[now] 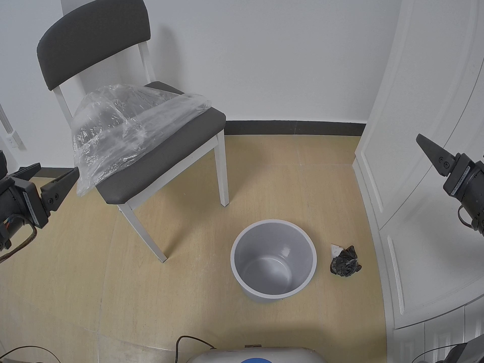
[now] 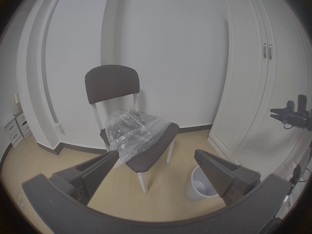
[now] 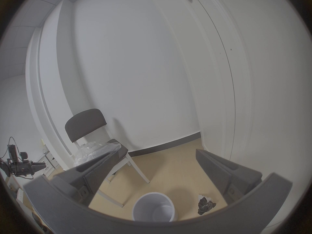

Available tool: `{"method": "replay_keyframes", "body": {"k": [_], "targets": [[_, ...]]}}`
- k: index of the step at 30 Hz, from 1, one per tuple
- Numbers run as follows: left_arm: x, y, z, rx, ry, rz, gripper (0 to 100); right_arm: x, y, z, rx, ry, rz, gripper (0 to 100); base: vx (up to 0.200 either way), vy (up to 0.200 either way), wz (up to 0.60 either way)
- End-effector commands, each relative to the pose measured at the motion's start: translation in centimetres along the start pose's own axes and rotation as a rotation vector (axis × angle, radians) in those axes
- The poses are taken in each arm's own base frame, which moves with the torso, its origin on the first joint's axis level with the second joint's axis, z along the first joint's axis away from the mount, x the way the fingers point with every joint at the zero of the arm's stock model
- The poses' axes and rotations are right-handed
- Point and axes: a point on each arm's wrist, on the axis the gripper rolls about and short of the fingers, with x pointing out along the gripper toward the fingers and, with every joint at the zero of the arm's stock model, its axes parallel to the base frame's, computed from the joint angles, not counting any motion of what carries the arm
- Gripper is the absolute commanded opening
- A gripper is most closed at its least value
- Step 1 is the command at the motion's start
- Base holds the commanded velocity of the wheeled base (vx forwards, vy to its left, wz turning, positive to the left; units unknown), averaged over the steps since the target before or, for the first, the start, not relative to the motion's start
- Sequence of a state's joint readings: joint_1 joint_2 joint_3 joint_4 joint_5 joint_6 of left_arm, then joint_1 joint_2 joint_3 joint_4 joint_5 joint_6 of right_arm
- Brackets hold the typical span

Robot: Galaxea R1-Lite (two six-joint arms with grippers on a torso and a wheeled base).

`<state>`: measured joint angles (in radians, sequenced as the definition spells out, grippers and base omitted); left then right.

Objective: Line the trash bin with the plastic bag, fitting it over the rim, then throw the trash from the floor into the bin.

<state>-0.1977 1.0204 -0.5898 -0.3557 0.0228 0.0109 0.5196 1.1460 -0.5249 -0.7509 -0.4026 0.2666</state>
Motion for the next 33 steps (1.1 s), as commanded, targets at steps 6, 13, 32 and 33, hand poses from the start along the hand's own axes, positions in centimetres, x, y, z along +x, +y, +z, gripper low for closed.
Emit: {"method": "replay_keyframes", "body": {"k": [6,13,32,33], "targets": [[0.2,-0.1,-0.2,0.002,0.011,-0.005,100,0.0,0.0,-0.1,-0.001,0.002,0.000,100,0.000,0.000,0.00],[0.6,-0.4,-0.3,0.004,0.023,-0.025,100,0.1,0.0,-0.2,-0.003,0.008,-0.001,100,0.000,0.000,0.00],[2.7,-1.7,-0.1,0.050,0.000,-0.033,100,0.9,0.2,-0.9,0.014,0.038,-0.010,100,0.000,0.000,0.00],[2.8,-1.7,-0.1,0.050,0.002,-0.037,100,0.9,0.2,-0.9,0.015,0.036,-0.009,100,0.000,0.000,0.00]]}}
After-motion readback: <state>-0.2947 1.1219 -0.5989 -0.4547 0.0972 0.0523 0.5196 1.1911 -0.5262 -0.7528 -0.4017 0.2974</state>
